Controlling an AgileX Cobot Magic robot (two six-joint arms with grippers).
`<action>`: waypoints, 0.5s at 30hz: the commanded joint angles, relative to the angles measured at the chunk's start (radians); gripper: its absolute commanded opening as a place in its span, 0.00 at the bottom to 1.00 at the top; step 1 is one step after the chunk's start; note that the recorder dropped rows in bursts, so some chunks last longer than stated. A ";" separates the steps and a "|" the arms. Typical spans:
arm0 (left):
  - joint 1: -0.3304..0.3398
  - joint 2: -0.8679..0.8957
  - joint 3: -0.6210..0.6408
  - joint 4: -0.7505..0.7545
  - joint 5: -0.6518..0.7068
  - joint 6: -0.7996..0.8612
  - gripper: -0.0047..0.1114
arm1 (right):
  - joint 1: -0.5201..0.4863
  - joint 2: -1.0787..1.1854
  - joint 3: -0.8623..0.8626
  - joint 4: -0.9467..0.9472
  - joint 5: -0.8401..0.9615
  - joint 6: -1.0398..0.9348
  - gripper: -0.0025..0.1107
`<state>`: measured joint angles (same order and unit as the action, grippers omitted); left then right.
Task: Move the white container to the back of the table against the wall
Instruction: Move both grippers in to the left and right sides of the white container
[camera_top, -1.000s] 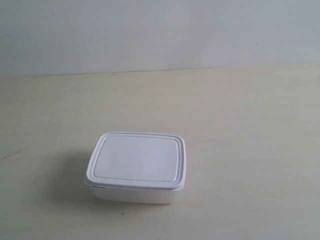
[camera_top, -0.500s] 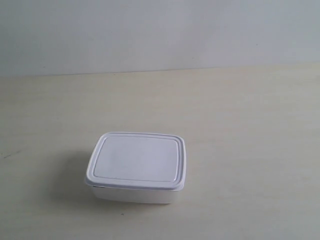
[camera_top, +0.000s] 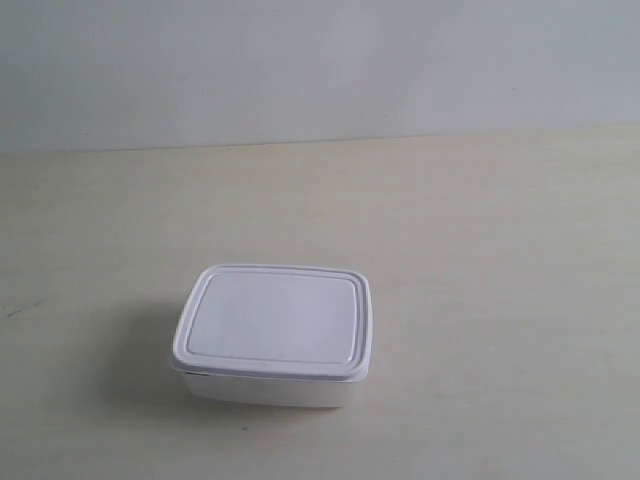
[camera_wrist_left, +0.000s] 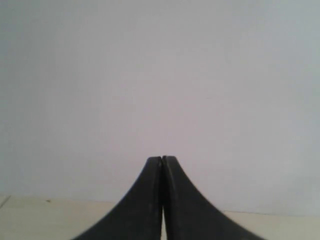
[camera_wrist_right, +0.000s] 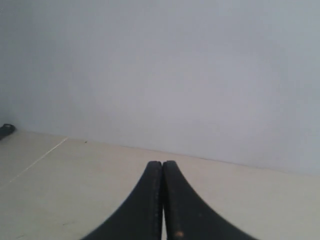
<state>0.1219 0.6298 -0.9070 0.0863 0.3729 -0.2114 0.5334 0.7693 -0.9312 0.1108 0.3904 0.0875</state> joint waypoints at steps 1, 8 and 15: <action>-0.119 0.001 -0.006 -0.079 0.125 -0.057 0.04 | 0.003 0.039 -0.009 0.065 0.134 -0.010 0.02; -0.281 0.085 0.020 -0.266 0.398 0.111 0.04 | 0.003 0.156 -0.009 0.099 0.391 -0.070 0.02; -0.404 0.213 0.110 -0.552 0.414 0.390 0.04 | 0.003 0.280 -0.009 0.322 0.571 -0.406 0.02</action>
<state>-0.2476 0.7957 -0.8313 -0.3697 0.7850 0.0735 0.5334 1.0049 -0.9337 0.3517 0.9124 -0.2044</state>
